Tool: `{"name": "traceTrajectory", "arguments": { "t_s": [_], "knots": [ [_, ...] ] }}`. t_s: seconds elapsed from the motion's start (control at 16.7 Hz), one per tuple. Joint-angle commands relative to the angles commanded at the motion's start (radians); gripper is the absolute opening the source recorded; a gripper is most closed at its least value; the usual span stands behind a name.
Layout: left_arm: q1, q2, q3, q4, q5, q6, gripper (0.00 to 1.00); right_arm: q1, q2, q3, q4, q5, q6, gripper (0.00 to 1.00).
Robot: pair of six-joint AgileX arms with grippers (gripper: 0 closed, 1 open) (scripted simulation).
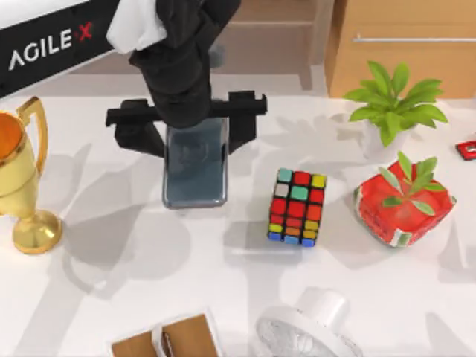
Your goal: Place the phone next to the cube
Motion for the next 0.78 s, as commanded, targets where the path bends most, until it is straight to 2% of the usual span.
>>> {"name": "traceTrajectory", "arguments": {
  "t_s": [0.78],
  "knots": [
    [0.0, -0.044, 0.01, 0.069, 0.0, -0.002, 0.0, 0.0, 0.0, 0.0, 0.0, 0.0, 0.0, 1.0]
  ]
}}
